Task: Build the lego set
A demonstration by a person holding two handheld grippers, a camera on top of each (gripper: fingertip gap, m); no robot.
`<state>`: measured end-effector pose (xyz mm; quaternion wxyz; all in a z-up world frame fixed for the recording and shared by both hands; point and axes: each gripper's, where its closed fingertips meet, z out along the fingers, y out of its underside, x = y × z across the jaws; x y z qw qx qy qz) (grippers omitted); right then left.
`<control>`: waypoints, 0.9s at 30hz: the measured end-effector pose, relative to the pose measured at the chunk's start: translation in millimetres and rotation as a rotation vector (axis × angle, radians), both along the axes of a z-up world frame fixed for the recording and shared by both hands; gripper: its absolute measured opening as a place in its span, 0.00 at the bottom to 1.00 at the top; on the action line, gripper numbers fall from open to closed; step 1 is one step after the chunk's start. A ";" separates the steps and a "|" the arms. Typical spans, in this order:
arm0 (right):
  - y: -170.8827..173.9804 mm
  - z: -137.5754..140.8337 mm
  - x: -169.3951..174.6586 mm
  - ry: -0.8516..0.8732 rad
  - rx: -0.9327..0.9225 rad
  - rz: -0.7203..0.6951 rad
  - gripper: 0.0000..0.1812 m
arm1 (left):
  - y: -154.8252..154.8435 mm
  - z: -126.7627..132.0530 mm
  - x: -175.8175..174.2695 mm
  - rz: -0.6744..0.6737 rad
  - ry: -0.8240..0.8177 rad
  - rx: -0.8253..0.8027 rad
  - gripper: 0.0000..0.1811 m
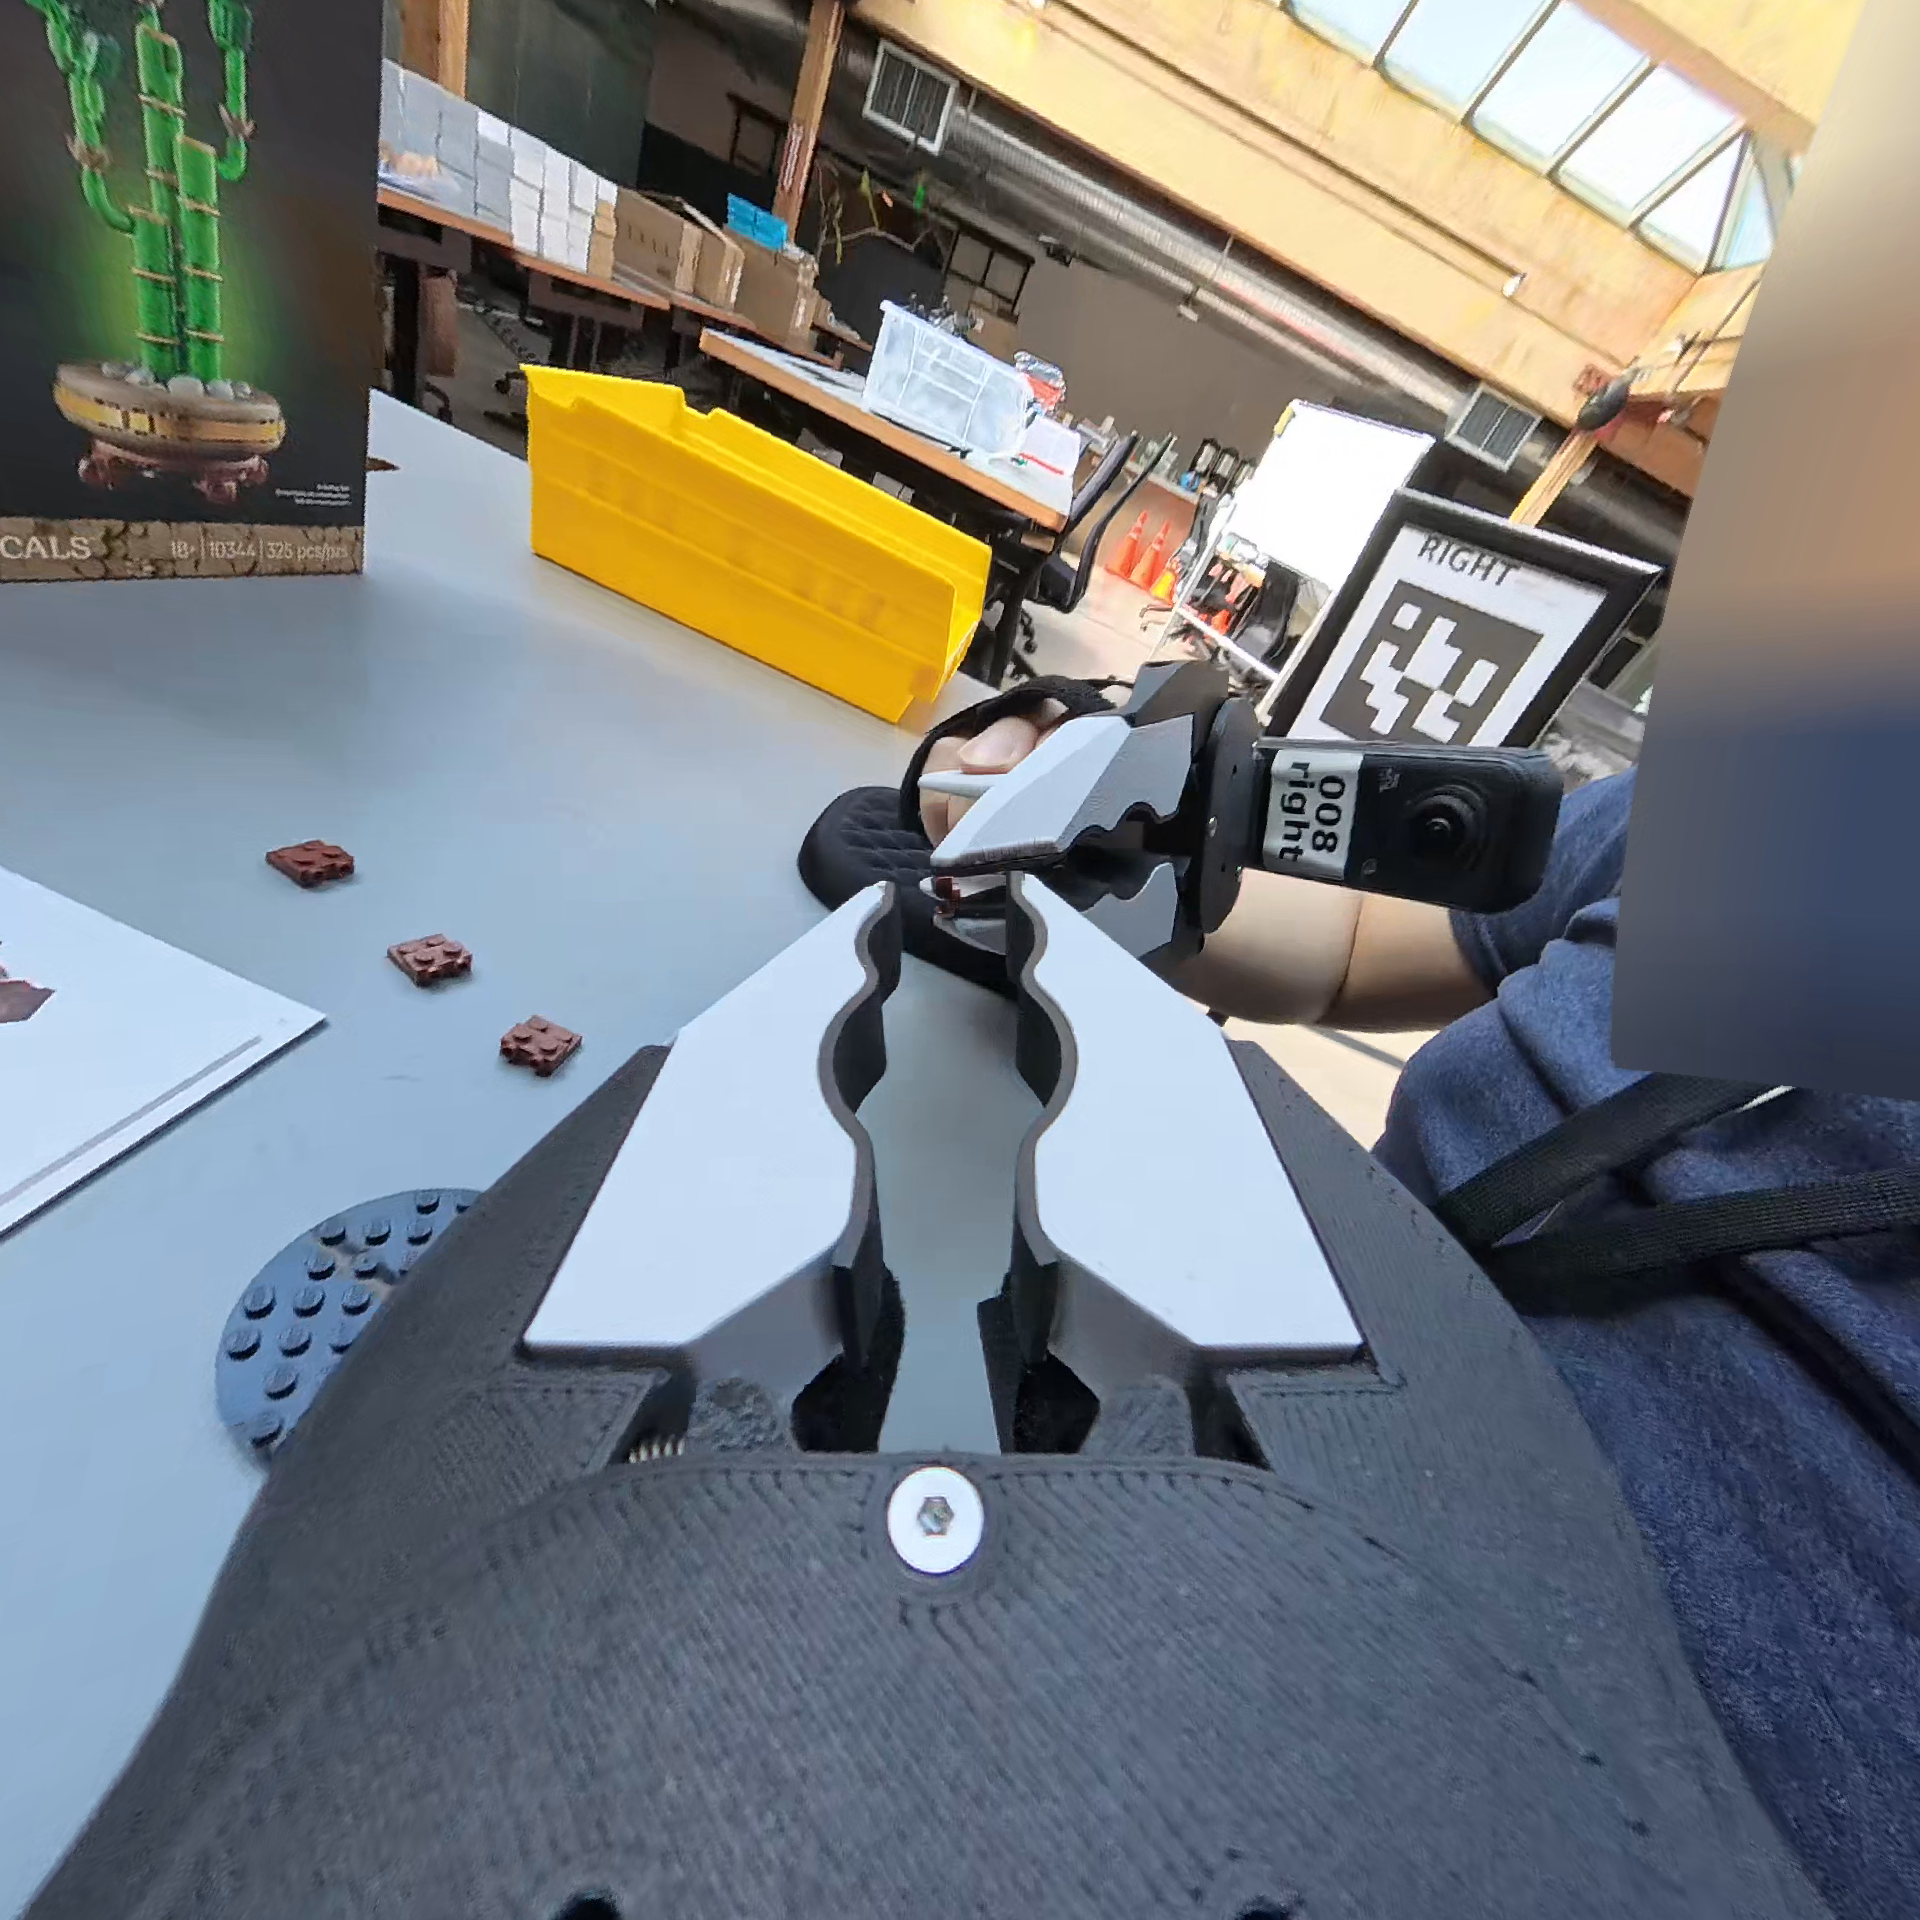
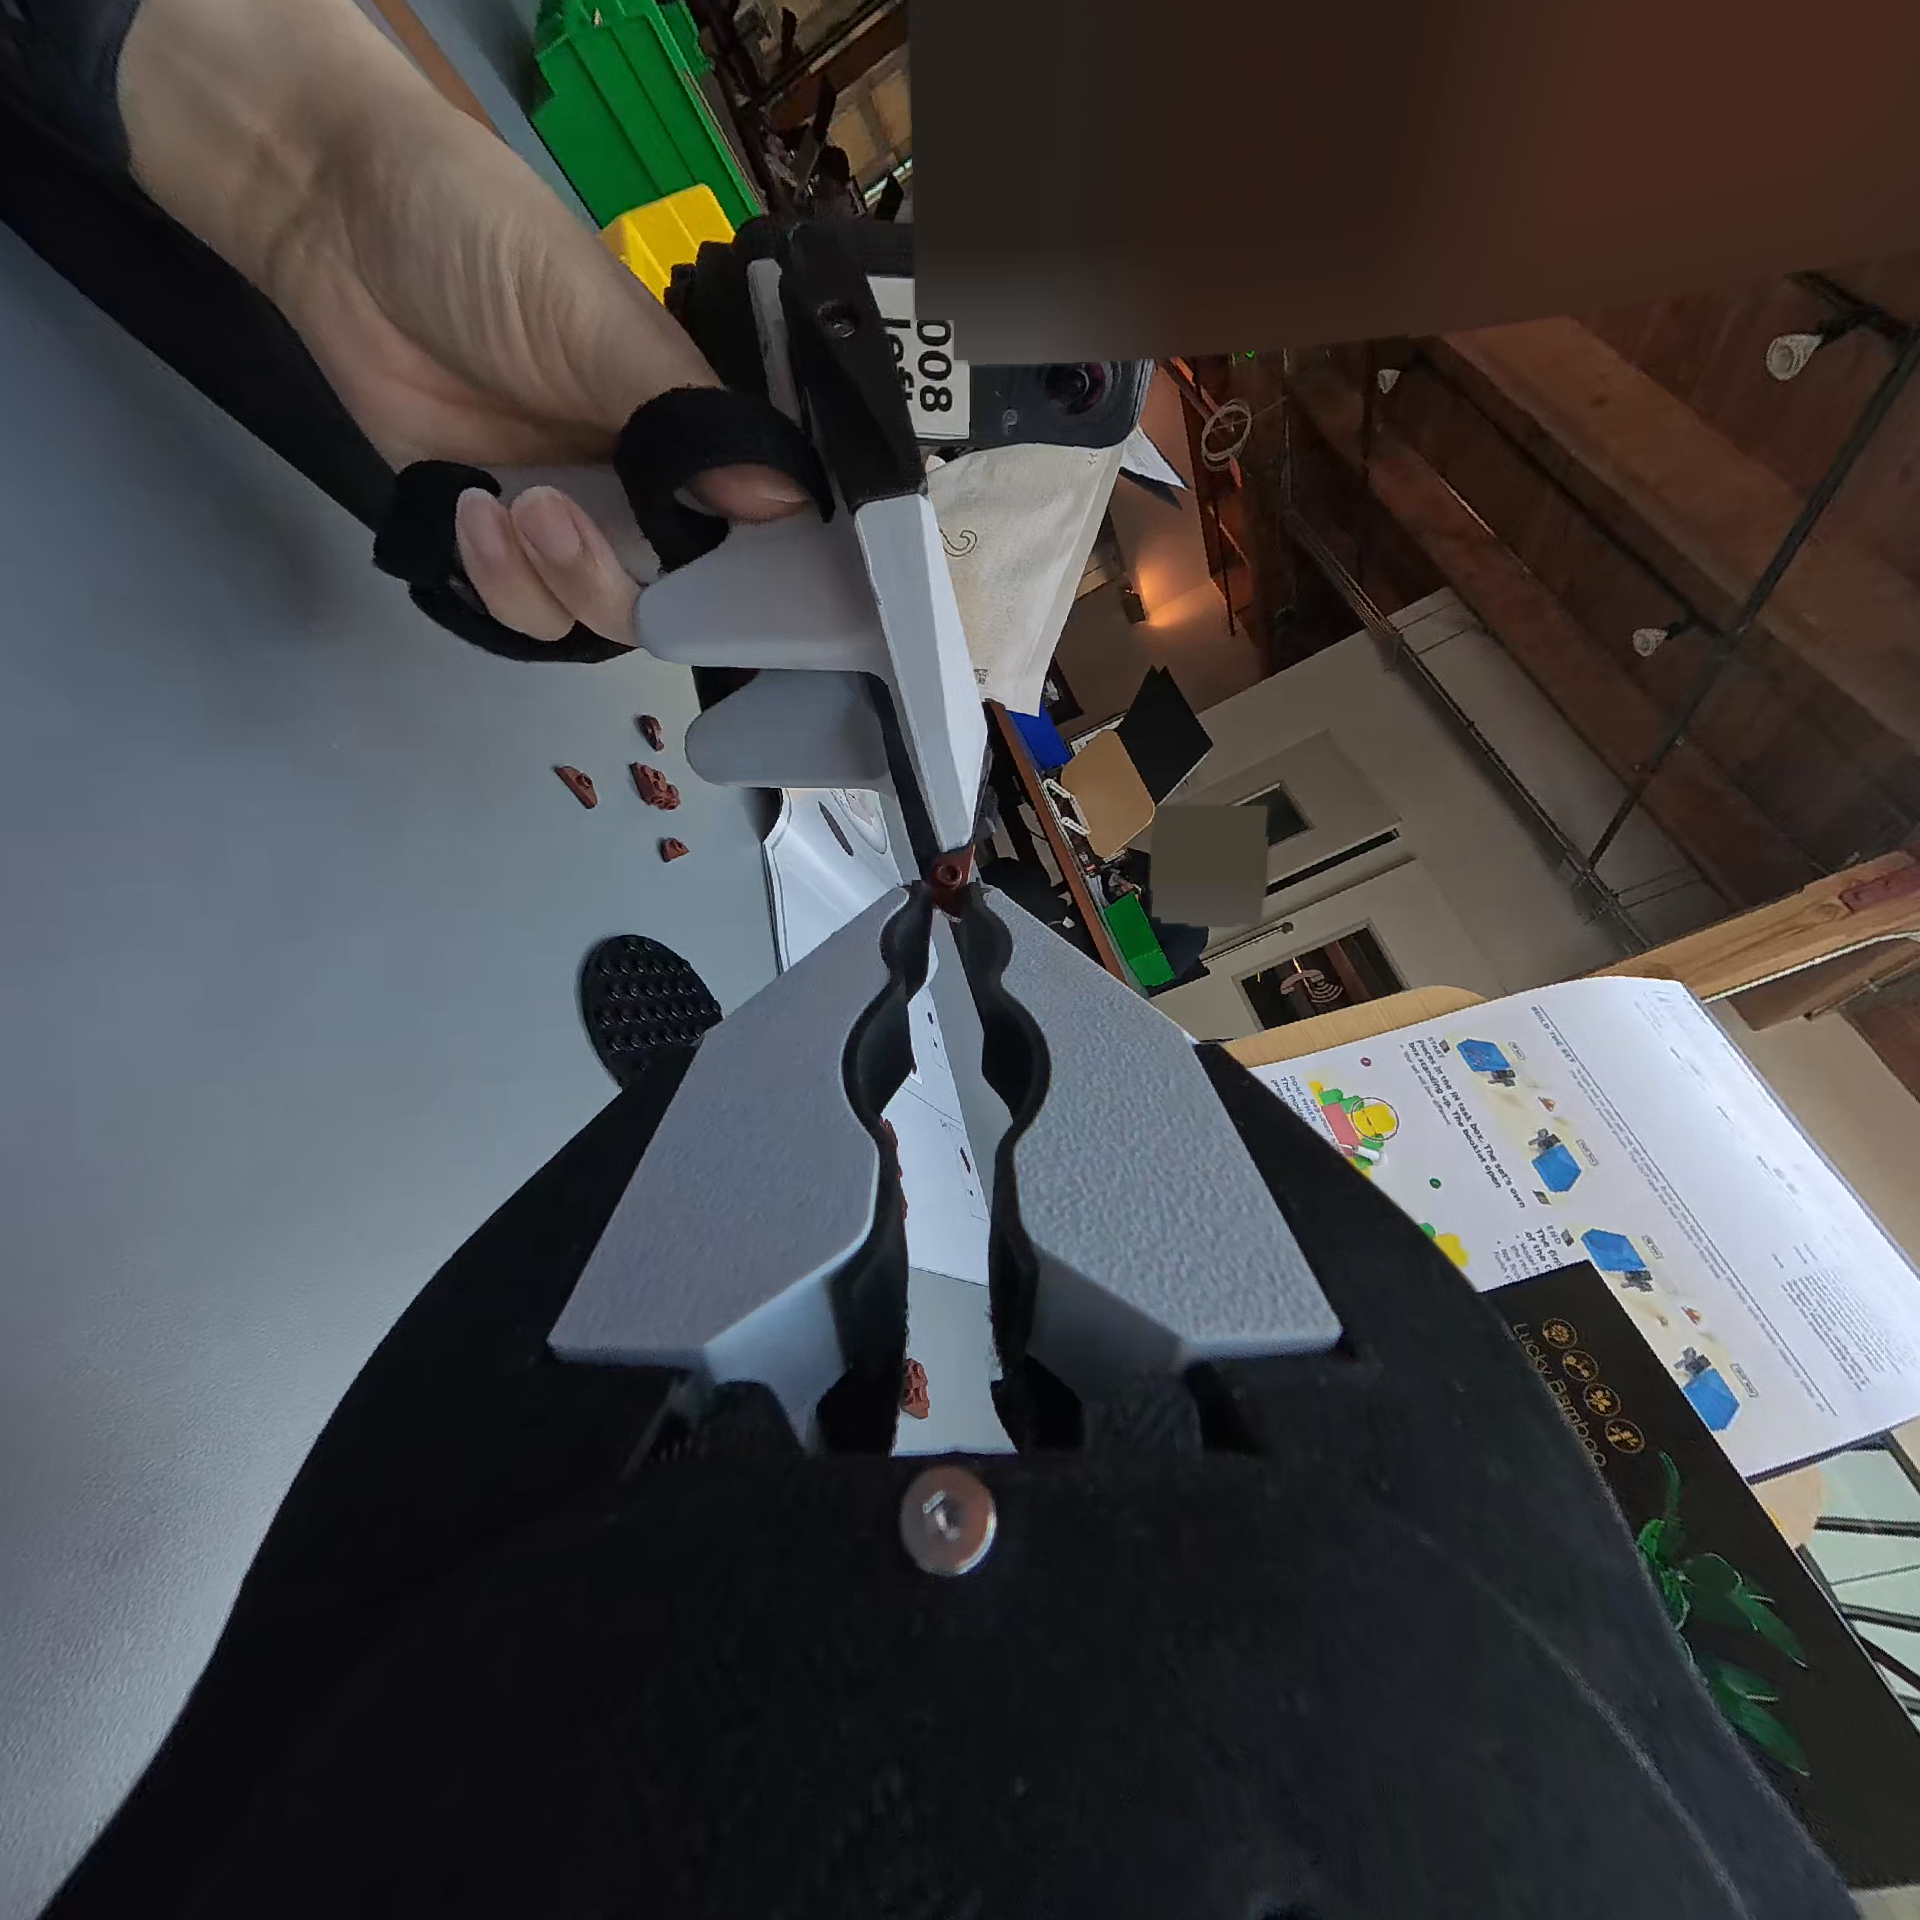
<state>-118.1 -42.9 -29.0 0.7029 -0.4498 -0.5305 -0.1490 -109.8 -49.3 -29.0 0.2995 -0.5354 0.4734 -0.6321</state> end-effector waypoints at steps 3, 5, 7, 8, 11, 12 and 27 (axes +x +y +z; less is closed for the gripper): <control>3.1 -1.6 2.1 0.017 -0.027 -0.006 0.03 | 3.2 -3.4 4.0 -0.020 0.023 -0.040 0.03; 3.4 -1.8 2.3 0.017 -0.023 -0.008 0.03 | 4.2 -4.2 4.2 -0.031 0.031 -0.052 0.02; 4.1 -2.6 3.4 0.031 -0.040 0.000 0.03 | 4.8 -4.7 5.1 -0.032 0.032 -0.061 0.02; 4.6 -3.4 4.1 0.039 -0.052 0.005 0.03 | 5.3 -5.5 5.7 -0.033 0.038 -0.066 0.02; 5.7 -2.9 5.5 0.067 -0.073 0.012 0.03 | 6.3 -5.5 7.2 -0.064 0.060 -0.087 0.01; 6.5 -1.8 6.3 0.078 -0.073 0.011 0.03 | 6.8 -4.4 7.8 -0.082 0.069 -0.093 0.01; 154.4 50.8 63.4 0.301 -0.584 0.031 0.19 | 149.1 179.0 -21.9 0.161 -0.035 0.143 0.01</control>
